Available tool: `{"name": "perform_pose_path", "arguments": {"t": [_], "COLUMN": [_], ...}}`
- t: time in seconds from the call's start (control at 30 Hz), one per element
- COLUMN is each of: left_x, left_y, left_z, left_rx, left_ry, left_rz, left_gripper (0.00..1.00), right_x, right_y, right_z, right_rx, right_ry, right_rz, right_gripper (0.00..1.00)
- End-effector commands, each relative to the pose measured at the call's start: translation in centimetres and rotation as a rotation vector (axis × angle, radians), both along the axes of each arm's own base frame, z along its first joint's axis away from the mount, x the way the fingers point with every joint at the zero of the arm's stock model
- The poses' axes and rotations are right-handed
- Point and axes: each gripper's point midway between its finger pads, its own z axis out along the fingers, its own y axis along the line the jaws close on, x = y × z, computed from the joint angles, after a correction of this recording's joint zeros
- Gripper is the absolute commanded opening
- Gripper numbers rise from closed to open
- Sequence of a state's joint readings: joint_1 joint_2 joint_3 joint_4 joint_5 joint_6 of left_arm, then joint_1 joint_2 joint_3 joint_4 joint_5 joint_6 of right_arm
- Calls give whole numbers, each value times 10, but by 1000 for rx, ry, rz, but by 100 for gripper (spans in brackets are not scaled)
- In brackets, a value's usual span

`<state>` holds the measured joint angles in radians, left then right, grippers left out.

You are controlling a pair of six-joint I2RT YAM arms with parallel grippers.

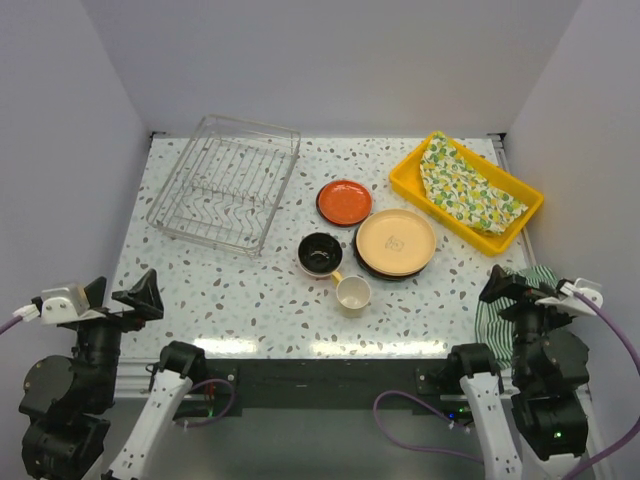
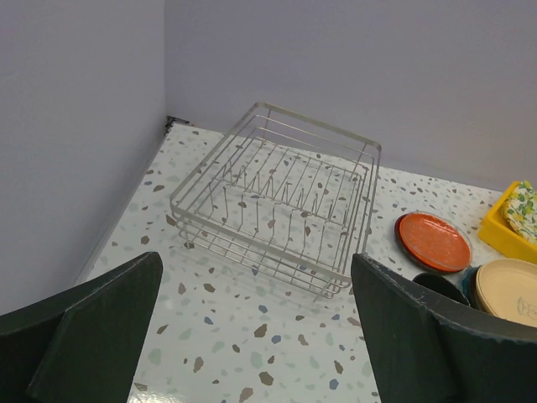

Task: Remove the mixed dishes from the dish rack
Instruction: Reset both arms

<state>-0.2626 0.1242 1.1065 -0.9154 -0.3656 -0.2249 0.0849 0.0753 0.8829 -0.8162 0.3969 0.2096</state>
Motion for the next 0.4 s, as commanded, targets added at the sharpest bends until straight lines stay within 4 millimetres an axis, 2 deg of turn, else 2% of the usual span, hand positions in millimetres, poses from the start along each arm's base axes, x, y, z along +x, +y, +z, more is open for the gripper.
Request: {"name": "perform_pose_path", "arguments": {"t": [0.0, 0.37], "left_x": [1, 15], "left_y": [-4, -13], "left_z": [0, -10], "left_rx": [-31, -53], "left_ry": [-18, 13], "left_rz": [-19, -40], "left_gripper": [100, 100], "right_x": [-3, -4], "right_y": [-7, -5], "right_z": [1, 3], "right_rx": [10, 6], "right_ry": [-18, -22], "right_rz": [-42, -32], "right_gripper": [98, 98]}}
